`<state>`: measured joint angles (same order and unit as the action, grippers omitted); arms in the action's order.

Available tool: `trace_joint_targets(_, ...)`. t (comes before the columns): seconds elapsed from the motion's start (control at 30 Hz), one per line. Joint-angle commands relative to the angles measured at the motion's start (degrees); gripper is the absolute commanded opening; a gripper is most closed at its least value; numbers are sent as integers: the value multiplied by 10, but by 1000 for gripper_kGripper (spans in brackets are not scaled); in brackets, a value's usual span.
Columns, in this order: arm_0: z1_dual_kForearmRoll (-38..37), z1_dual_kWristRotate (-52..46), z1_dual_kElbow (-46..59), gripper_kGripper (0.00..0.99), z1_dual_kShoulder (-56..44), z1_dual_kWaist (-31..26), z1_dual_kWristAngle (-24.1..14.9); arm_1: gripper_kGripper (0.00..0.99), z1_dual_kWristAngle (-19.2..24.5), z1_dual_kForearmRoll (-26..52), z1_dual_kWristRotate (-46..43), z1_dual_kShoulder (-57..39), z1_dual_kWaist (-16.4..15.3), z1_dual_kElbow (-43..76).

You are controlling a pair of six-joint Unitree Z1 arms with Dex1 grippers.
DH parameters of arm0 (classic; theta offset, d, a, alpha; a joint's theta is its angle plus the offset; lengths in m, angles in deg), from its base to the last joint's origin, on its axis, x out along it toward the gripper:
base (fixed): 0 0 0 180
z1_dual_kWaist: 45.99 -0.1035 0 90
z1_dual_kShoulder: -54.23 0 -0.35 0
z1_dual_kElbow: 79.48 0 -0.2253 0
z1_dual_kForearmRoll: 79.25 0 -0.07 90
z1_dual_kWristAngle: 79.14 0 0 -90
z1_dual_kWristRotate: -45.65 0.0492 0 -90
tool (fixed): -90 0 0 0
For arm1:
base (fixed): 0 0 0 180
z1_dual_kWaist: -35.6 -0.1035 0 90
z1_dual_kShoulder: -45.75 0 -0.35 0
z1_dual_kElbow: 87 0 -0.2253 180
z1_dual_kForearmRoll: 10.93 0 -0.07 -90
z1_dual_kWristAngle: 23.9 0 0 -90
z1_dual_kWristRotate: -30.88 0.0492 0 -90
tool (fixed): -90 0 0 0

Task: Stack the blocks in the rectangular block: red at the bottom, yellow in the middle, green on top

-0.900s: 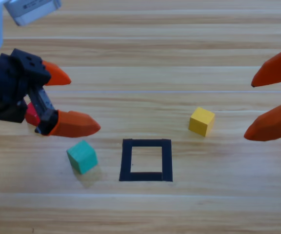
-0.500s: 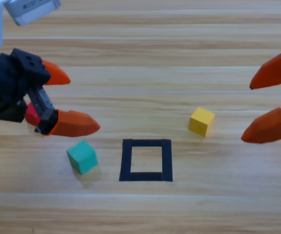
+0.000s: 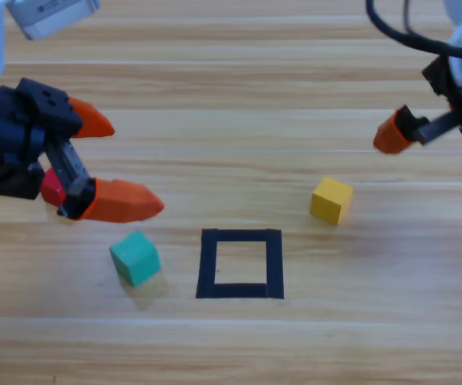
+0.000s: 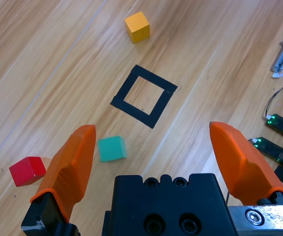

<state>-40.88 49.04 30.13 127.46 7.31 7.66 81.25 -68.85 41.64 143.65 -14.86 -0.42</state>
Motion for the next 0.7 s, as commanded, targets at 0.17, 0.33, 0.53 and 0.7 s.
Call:
trace_joint_targets(0.17, 5, -179, -23, 990, -12, -46, -184, 983, 47, 8, 94, 85, -9, -38)
trace_joint_targets(0.33, 23, -308, -31, 990, -12, -154, -185, 985, 32, -8, 207, 113, -9, -64)
trace_joint_targets(0.53, 85, -464, -16, 990, 16, -234, -174, 988, 28, -23, 358, 144, -9, -83)
trace_joint_targets(0.7, 109, -471, -40, 990, 82, -247, -149, 986, 19, -25, 456, 172, -9, -87)
